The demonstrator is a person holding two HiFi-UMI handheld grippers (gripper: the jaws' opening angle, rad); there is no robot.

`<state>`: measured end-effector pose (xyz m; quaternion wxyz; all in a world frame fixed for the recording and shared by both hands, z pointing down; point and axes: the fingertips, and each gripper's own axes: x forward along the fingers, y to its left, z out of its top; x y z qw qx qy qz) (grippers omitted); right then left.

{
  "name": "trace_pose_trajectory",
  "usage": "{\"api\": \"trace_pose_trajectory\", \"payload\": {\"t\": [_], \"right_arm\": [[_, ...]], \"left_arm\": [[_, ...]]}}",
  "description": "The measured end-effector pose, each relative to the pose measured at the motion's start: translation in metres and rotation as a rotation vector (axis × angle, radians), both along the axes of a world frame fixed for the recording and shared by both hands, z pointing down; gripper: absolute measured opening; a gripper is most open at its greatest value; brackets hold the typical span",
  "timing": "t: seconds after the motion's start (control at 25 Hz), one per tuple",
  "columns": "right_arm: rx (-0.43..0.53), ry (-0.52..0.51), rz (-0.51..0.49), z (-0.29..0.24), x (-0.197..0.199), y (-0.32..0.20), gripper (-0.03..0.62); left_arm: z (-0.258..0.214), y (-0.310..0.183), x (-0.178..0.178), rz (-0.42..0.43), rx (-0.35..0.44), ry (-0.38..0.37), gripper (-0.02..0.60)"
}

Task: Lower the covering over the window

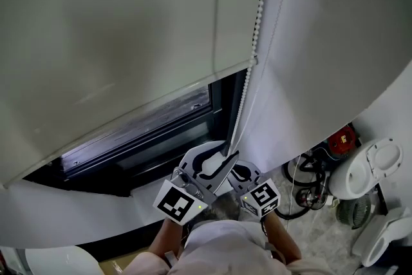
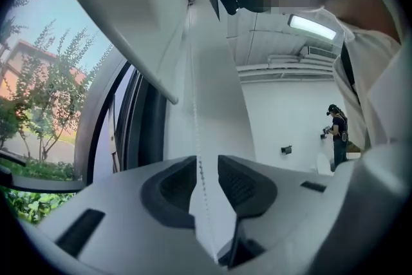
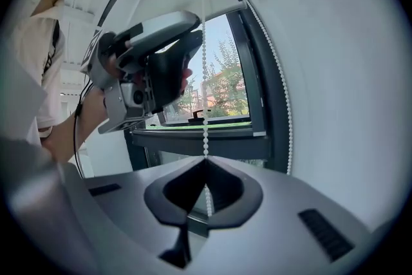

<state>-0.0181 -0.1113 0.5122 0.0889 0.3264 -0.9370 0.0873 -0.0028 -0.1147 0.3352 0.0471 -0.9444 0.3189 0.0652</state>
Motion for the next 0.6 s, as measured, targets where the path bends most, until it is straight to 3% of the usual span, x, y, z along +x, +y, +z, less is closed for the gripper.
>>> {"api": "trace_pose_trajectory", "payload": {"t": [0.2,0.36,0.6], "right_arm": [[0.002,-0.002,-0.009,-0.0014,-0.0038,0.0022,-0.003],[0.004,0.003,-0.014,-0.0011,-0.0049,0.0034,-0.003],[0.0,0.004,-0.015,0.0005,-0.0062,0.0025,-0.003]], "left_arm": [[-0.0113,-0.0066,0.0035,-0.008,0.023,-0.004,0.104],[-0.0115,-0.0105,0.0032,-0.039,0.028,-0.004,0.031],[-0.0093,-0.0101,-0.0002,-0.038,0.023,0.015,0.015]]}}
